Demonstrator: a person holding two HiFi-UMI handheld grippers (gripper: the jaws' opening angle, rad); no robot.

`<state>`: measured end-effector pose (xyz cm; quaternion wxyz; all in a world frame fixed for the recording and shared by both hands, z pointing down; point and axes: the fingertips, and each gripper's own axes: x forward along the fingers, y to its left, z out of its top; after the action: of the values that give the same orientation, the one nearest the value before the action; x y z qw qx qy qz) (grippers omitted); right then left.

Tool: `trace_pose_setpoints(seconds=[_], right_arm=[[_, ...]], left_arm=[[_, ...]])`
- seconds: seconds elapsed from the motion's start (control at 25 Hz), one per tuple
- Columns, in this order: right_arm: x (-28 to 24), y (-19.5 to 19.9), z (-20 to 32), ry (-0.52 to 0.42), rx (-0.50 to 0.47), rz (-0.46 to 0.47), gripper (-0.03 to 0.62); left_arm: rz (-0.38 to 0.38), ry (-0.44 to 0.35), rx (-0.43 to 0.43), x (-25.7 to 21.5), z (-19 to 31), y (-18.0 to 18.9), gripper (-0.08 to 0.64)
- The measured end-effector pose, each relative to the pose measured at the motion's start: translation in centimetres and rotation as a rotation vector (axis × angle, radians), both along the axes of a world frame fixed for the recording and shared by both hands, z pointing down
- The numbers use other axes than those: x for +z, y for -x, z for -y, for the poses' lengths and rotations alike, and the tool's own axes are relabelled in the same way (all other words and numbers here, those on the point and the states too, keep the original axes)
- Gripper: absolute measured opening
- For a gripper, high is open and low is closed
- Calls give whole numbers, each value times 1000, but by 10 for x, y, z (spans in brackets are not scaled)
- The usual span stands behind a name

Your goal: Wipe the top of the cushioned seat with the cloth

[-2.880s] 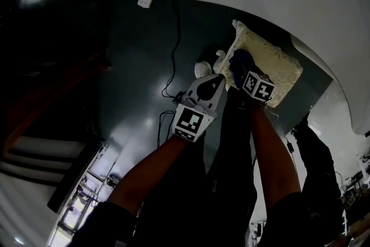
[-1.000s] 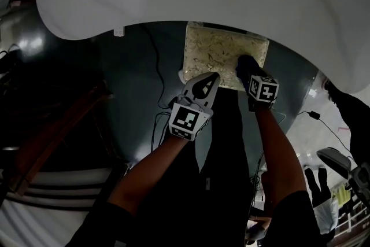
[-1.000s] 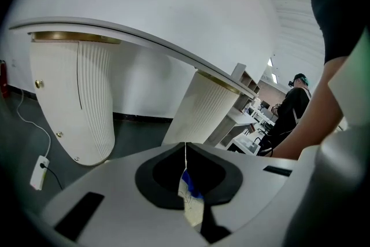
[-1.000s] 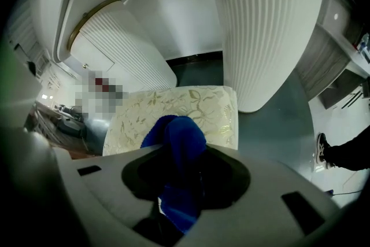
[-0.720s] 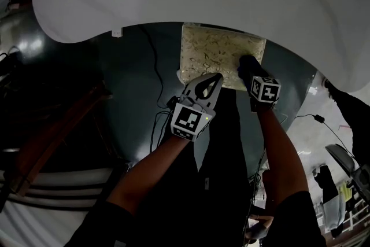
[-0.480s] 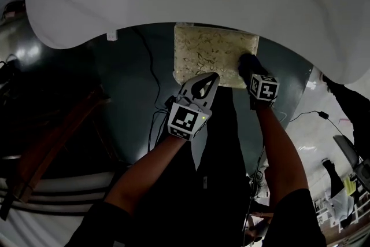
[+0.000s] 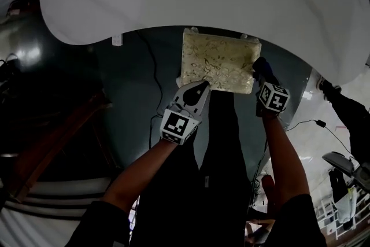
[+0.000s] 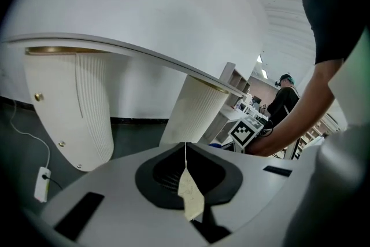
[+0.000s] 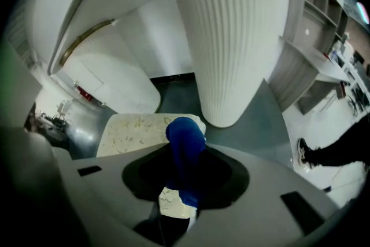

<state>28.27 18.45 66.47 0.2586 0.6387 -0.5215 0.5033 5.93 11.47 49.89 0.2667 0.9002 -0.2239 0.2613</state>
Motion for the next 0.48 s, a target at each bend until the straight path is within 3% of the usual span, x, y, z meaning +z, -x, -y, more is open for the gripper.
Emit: trace_pose_setpoints(seconds=[0.12, 0.2, 0.48], right_arm=[[-1, 47, 21, -53, -133, -14, 135], [-2, 87, 37, -84, -198, 23, 135], [-4, 229, 64, -98, -228, 259, 135]], left_arm=[[11, 1, -64, 16, 9, 37, 18], [18, -3, -127, 23, 16, 60, 18], [18, -9, -279, 25, 33, 117, 18]])
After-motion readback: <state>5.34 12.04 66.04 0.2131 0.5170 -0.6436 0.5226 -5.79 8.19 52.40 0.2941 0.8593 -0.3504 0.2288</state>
